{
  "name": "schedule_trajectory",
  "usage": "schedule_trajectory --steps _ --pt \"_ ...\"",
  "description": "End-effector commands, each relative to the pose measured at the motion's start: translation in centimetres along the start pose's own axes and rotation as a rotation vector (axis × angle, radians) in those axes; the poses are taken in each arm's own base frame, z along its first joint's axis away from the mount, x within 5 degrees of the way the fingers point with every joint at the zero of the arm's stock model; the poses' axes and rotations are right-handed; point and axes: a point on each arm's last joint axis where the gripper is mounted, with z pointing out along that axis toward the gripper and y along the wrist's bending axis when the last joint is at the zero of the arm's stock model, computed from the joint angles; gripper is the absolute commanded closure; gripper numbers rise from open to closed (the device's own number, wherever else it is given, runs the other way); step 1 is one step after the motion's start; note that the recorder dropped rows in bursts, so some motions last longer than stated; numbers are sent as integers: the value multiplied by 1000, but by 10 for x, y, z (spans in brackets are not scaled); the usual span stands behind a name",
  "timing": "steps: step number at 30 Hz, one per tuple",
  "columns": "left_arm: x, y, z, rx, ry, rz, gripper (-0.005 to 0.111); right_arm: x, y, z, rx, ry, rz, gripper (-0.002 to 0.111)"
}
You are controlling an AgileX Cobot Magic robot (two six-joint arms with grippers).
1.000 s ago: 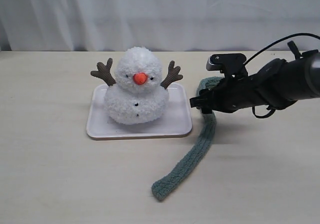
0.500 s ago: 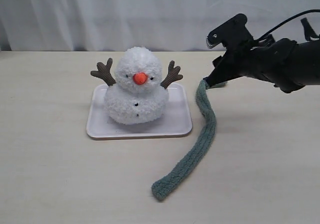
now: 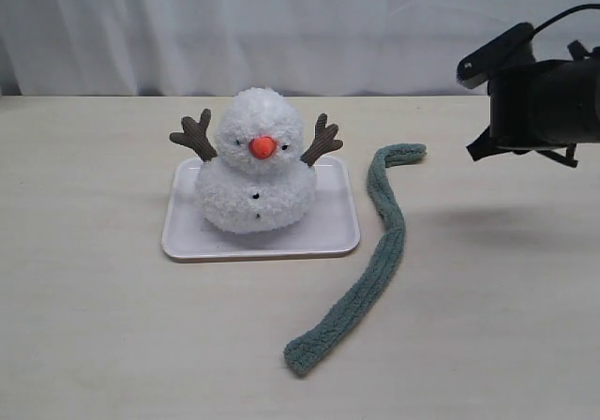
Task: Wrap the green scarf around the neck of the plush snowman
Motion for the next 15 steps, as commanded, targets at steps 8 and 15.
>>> schedule_trajectory --steps 8,15 --pt "0 0 0 -4 -12 0 96 11 59 -18 -713 -166 228 72" --pt "0 0 0 -4 -12 0 96 -4 55 -30 -1179 -81 248 81"
